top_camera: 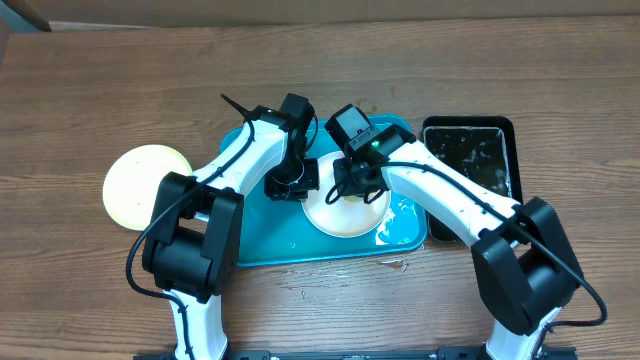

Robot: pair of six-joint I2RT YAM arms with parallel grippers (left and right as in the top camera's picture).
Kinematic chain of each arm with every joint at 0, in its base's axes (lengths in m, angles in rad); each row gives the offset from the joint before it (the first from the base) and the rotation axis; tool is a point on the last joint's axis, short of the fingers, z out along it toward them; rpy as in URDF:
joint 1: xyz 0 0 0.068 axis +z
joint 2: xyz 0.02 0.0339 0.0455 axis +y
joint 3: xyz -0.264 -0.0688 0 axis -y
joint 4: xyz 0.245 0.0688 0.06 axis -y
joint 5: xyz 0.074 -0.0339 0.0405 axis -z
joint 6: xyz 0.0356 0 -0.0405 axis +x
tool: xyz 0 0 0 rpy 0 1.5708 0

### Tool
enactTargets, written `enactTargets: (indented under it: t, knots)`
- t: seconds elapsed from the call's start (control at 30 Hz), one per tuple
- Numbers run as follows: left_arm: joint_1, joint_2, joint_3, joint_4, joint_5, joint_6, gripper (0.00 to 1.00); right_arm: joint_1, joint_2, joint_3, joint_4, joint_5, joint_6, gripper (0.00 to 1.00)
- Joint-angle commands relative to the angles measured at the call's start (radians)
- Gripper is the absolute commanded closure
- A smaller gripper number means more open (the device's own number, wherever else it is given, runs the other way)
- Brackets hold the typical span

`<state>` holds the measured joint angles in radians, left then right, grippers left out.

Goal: Clean dirty plates on tray and stack at the side
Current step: 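Scrub the white plate with the sponge while left gripper holds it, then return the sponge to the black tray with right gripper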

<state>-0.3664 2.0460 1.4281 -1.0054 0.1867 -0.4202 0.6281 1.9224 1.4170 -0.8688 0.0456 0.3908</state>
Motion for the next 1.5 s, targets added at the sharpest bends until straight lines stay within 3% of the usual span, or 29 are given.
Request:
enactTargets:
  t: [0.0, 0.67, 1.13, 1.27, 1.47]
  knots:
    - [0.000, -0.026, -0.005, -0.008, -0.010, -0.014, 0.96, -0.008, -0.031, 0.009, 0.007, 0.015, -0.032, 0.96]
    - [-0.002, -0.026, -0.005, -0.008, -0.010, -0.014, 0.96, -0.009, 0.091, -0.010, 0.016, 0.018, -0.028, 0.96]
    - [0.027, -0.042, -0.004, 0.019, -0.022, -0.017, 0.96, -0.127, -0.135, 0.039, -0.089, 0.026, -0.021, 0.96]
    - [0.041, -0.093, -0.004, 0.018, -0.070, -0.030, 0.96, -0.179, -0.160, 0.039, -0.172, 0.030, -0.022, 0.96]
    - [0.039, -0.263, -0.004, -0.008, -0.299, -0.030, 0.96, -0.385, -0.162, 0.037, -0.282, 0.035, -0.028, 0.96]
